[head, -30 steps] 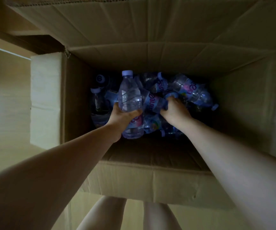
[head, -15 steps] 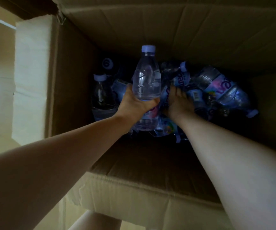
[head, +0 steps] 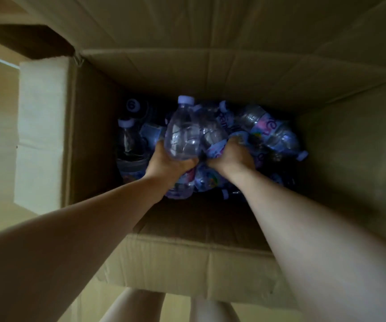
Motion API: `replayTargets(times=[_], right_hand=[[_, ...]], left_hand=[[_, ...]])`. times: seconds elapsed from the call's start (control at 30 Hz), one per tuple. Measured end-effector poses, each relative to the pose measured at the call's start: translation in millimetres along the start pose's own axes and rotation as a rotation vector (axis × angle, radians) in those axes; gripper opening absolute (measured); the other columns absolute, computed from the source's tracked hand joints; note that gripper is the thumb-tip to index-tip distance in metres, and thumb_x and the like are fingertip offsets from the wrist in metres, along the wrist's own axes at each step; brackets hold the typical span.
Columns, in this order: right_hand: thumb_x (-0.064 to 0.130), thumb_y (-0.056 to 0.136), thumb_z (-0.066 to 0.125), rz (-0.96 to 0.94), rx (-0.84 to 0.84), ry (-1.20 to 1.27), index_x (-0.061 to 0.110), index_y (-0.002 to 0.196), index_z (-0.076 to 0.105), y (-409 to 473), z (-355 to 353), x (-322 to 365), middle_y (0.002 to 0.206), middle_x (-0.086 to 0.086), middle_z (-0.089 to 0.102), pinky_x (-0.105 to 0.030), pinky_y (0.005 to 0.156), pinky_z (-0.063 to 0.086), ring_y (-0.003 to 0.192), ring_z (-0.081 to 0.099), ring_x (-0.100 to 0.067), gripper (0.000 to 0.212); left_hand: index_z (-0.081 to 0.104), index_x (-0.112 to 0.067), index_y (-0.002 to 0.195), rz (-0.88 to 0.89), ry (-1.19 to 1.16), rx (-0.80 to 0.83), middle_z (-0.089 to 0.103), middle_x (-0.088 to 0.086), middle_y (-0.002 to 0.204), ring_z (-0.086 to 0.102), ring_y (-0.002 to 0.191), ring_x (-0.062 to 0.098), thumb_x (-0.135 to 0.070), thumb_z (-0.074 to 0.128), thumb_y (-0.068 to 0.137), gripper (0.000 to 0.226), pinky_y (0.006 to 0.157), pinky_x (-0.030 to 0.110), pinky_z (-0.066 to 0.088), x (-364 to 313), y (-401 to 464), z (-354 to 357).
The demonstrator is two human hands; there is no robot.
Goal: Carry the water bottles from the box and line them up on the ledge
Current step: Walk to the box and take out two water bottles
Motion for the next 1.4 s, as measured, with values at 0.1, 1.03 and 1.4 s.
replayTargets(times=[0.1, 1.03, 1.4], right_hand=[[0.047, 0.067, 0.082, 0.021, 0.007, -0.021, 0.012, 0.135, 0.039, -40.4, -17.4, 1.2, 0.13, -0.014, 0.059, -0.032, 0.08, 0.044, 0.115, 0.06, -0.034, 0.088], [0.059, 0.075, 0.071, -0.627, -0.203, -0.047, 0.018, 0.119, 0.044, -414.6, -117.1, 209.7, 0.118, -0.004, 0.06, -0.034, 0.078, 0.051, 0.106, 0.06, -0.025, 0.066], [0.056, 0.076, 0.071, -0.96, -0.067, -0.229, 0.021, 0.135, 0.032, -571.5, -53.8, 329.3, 0.128, -0.004, 0.049, -0.032, 0.082, 0.045, 0.114, 0.054, -0.026, 0.079]], left_hand=[[0.049, -0.016, 0.123, -0.04, 0.053, -0.007, 0.066, 0.008, 0.112, 0.064, 0.102, 0.026, -0.031, 0.083, 0.07, 0.065, 0.093, 0.047, 0.052, -8.0, -28.7, -8.8], [0.04, -0.014, 0.103, -0.043, -0.544, -0.699, 0.056, 0.003, 0.094, 0.056, 0.085, 0.024, -0.021, 0.079, 0.075, 0.049, 0.07, 0.029, 0.038, -19.5, -374.0, -218.2], [0.044, -0.011, 0.11, -0.127, -0.8, -1.003, 0.063, 0.009, 0.106, 0.059, 0.092, 0.027, -0.019, 0.08, 0.071, 0.053, 0.077, 0.03, 0.042, 66.3, -519.0, -351.8]])
Point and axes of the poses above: each hand's wrist, its own y-axis towards the middle knuckle, its own z-axis out of the palm, x = y × z, the point moved 2 cm from there along y, towards the middle knuckle
